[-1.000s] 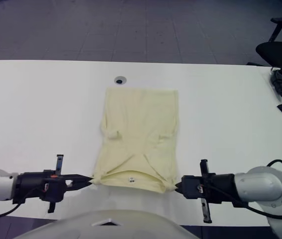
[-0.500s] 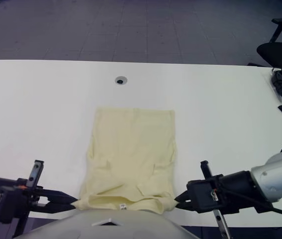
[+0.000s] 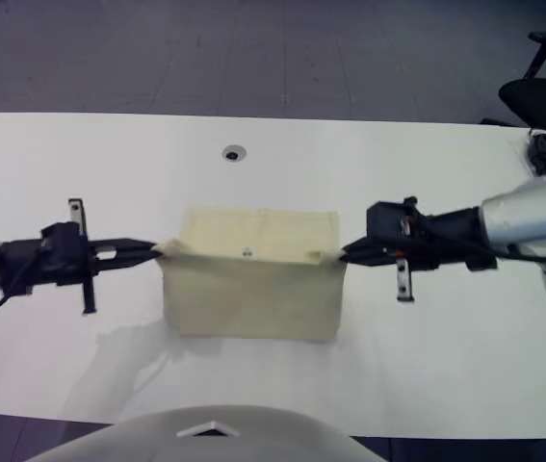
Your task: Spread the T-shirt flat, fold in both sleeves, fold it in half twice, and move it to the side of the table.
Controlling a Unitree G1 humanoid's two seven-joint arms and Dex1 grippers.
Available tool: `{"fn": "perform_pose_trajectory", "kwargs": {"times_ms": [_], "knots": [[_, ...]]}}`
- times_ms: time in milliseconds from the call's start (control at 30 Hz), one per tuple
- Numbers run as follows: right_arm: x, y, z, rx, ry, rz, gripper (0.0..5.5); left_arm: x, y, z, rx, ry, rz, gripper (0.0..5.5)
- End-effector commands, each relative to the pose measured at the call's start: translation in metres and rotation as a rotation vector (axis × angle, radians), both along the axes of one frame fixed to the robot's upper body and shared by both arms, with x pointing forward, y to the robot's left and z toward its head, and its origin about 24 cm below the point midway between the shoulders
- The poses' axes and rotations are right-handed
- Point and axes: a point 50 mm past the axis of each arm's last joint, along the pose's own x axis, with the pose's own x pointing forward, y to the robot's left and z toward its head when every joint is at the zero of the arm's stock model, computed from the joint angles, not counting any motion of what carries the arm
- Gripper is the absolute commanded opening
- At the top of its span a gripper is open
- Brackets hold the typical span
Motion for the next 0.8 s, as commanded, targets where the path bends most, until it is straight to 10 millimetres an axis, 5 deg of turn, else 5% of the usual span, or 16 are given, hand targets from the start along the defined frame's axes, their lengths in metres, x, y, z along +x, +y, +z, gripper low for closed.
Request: {"fn": "perform_pose_trajectory", "kwargs": {"times_ms": [33,300,800], "knots": [[0.024,0.006,-0.018,-0.016,-0.004,-0.050,0.00,0.027,-0.010,-0.015,0.080,-0.139,0.029,0.01],[0.058,0.011,-0.053,-0.029,-0.059,-0.140,0.00,0.055,-0.027,-0.046,0.154,-0.198,0.015,0.01],[0.084,0.010,-0.073,0.019,-0.088,-0.290,0.00,0.087,-0.026,-0.068,0.176,-0.214,0.129,0.01]]}}
